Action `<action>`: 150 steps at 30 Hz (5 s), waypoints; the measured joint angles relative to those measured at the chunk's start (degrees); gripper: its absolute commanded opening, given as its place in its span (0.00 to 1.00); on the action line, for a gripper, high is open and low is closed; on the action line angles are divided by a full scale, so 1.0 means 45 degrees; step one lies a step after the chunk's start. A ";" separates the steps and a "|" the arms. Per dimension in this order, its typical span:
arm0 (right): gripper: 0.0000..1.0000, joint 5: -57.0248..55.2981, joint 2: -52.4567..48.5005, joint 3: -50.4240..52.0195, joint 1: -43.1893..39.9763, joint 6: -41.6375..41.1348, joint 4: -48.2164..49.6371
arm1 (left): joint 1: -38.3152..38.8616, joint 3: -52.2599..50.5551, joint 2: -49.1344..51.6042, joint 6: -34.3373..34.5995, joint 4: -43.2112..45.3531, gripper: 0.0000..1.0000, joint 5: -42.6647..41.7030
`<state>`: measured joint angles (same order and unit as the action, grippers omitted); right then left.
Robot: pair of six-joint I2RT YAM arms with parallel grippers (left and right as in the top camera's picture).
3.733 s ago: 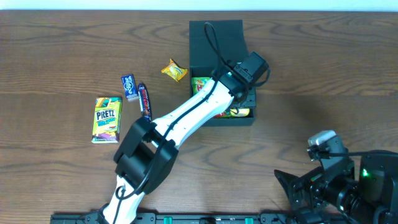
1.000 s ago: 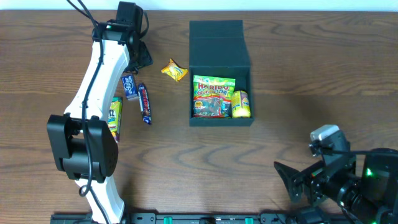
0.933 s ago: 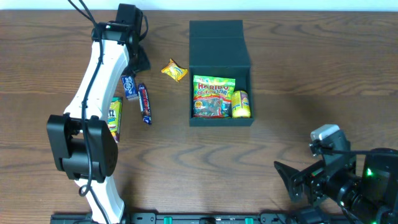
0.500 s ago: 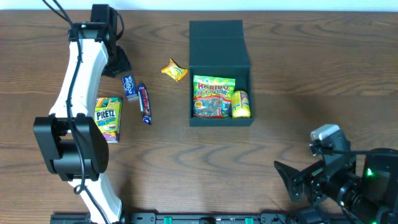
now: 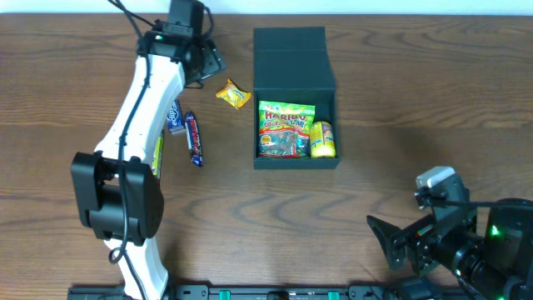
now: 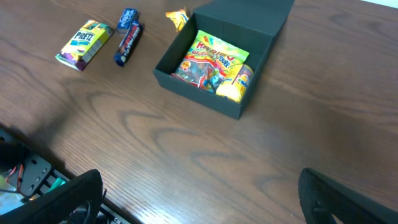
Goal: Pack container
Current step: 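Grasp the yellow wrapped candy with the left gripper, then drop the yellow candy into the box with the left gripper, then move the left gripper back toward the Eclipse pack and Pretz box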
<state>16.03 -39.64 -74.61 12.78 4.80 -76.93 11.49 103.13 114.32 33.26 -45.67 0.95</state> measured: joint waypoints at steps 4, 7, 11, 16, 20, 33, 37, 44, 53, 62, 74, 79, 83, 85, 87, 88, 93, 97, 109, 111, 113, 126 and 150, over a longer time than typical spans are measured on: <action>0.99 0.0000 0.0000 0.0000 0.0000 0.0000 0.0005 | 0.0593 0.0000 0.0826 0.1030 0.0724 0.83 -0.0461; 0.99 0.0005 0.0000 0.0000 0.0000 0.0000 -0.0024 | 0.0865 0.0000 0.1603 0.1719 0.0976 0.83 -0.0573; 0.99 0.0000 0.0000 0.0000 0.0000 -0.0010 -0.0087 | 0.0923 0.0000 0.2307 0.2166 0.1311 0.83 -0.0607; 0.99 0.0000 0.0000 0.0000 0.0000 -0.0112 -0.0097 | 0.0933 0.0000 0.2701 0.2380 0.1457 0.82 -0.0704; 0.99 0.0000 0.0000 0.0000 0.0000 -0.0180 -0.0097 | 0.1044 0.0000 0.2963 0.2477 0.1462 0.79 -0.0797; 0.99 0.0000 0.0000 0.0000 0.0000 -0.0185 -0.0097 | 0.1282 0.0000 0.3594 0.2647 0.1588 0.66 -0.0894; 0.99 0.0000 0.0000 0.0000 0.0000 -0.0185 -0.0102 | 0.1292 0.0000 0.3774 0.2599 0.1525 0.54 -0.0962; 0.99 0.0000 0.0000 0.0000 0.0000 -0.0185 -0.0087 | 0.1311 0.0000 0.3886 0.2205 0.1268 0.50 -0.1127; 0.99 0.0000 0.0000 0.0000 0.0000 -0.0185 -0.0083 | 0.1297 0.0379 0.3886 0.1122 0.0481 0.32 -0.0442; 0.99 0.0000 0.0000 0.0000 0.0000 -0.0185 -0.0005 | 0.1219 0.2035 0.3886 0.0287 -0.0850 0.32 0.0194; 0.99 0.0000 0.0000 0.0000 0.0000 -0.0185 0.0282 | 0.1491 0.4896 0.3886 -0.1851 -0.2968 0.25 0.0369; 0.99 0.0000 0.0000 0.0000 0.0000 -0.0185 0.0393 | 0.2395 0.5260 0.3886 -0.4206 -0.3045 0.25 0.0432; 0.99 0.0000 0.0000 0.0000 0.0000 -0.0185 0.0393 | 0.3206 0.5260 0.3886 -0.5571 -0.3070 0.24 0.0452; 0.99 0.0000 0.0000 0.0000 0.0000 -0.0185 0.0398 | 0.3677 0.5260 0.3886 -0.6460 -0.3089 0.24 0.0447; 0.99 0.0000 0.0000 0.0000 0.0000 -0.0185 0.0398 | 0.4061 0.5260 0.3886 -0.7655 -0.3191 0.24 0.0291; 0.99 0.0005 0.0000 0.0000 0.0000 -0.0185 0.0393 | 0.4177 0.5265 0.3886 -0.8194 -0.3259 0.25 0.0160; 0.99 -0.0136 0.0000 0.0000 0.0000 -0.0185 0.0398 | 0.4818 0.5265 0.3886 -1.0875 -0.3468 0.28 -0.0452; 0.99 -0.0335 0.0000 0.0000 0.0000 -0.0185 0.0398 | 0.5319 0.5270 0.3886 -1.2667 -0.3332 0.31 -0.1161; 0.99 -0.0471 0.0000 0.0000 0.0000 -0.0185 0.0393 | 0.5731 0.5270 0.3886 -1.6111 -0.1919 0.44 -0.2220; 0.99 -0.0476 0.0000 0.0000 0.0000 -0.0185 0.0393 | 0.5736 0.5270 0.3886 -1.6291 -0.2103 0.54 -0.2205; 0.99 -0.0481 0.0000 0.0000 0.0000 -0.0185 0.0393 | 0.5736 0.5270 0.3886 -1.6349 -0.2448 0.55 -0.2161; 0.99 -0.0481 0.0000 0.0000 0.0000 -0.0185 0.0393 | 0.5493 0.5270 0.3886 -1.5504 -0.2419 0.63 -0.2171; 0.99 -0.0520 0.0000 0.0000 0.0000 -0.0185 0.0209 | -0.0928 0.5270 0.3886 -0.8378 -0.5697 0.55 -0.3045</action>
<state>13.69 -39.64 -74.61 12.78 3.97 -75.99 7.31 126.85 131.81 -4.45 -71.31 -12.75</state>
